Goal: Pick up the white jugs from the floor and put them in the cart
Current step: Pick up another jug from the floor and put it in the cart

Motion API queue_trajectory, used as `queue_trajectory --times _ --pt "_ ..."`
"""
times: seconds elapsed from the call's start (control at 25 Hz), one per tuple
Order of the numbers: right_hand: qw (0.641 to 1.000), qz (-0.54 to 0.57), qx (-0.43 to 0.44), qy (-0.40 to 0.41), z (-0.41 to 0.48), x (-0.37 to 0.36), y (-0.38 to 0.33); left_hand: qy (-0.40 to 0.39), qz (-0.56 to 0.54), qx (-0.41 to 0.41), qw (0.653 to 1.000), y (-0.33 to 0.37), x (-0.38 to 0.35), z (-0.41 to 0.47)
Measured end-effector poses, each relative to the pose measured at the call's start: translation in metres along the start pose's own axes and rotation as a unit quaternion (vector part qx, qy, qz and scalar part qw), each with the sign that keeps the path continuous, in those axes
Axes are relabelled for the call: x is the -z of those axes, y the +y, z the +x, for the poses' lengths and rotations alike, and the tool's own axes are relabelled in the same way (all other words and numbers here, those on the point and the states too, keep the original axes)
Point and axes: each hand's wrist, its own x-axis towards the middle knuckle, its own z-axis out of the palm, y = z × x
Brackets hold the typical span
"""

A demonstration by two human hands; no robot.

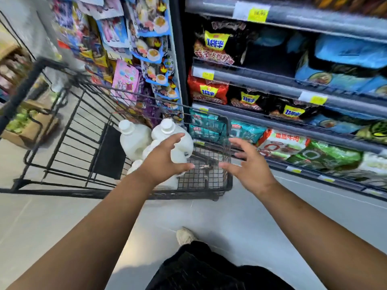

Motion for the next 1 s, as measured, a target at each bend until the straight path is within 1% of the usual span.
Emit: queue_trajectory --times 0.24,0.4,0.56,0.76,0.84,0.92,1.0 --pt "0.993 0.014 0.011 0.119 -0.083 0.159 0.038 -0.074 0.032 -0.130 0.988 0.159 -0.098 0.001" --pt "0.973 0.029 -0.017 0.230 -0.161 0.273 0.082 -0.127 0.059 -0.225 0.964 0.273 -0.191 -0.016" --pt "0.934 0.046 -0.051 0.351 -0.235 0.358 0.129 -0.197 0.059 -0.293 0.934 0.361 -0.281 -0.030" --pt "0.867 0.054 -0.097 0.486 -0.321 0.443 0.173 -0.295 0.063 -0.371 0.878 0.464 -0.394 -0.052" --pt "0.839 0.050 -0.116 0.530 -0.345 0.472 0.189 -0.335 0.061 -0.392 0.855 0.499 -0.440 -0.055" --pt "0.818 0.046 -0.134 0.557 -0.360 0.498 0.205 -0.360 0.066 -0.415 0.833 0.528 -0.479 -0.055" --pt "0.791 0.039 -0.159 0.590 -0.374 0.529 0.224 -0.391 0.071 -0.434 0.809 0.562 -0.526 -0.051"
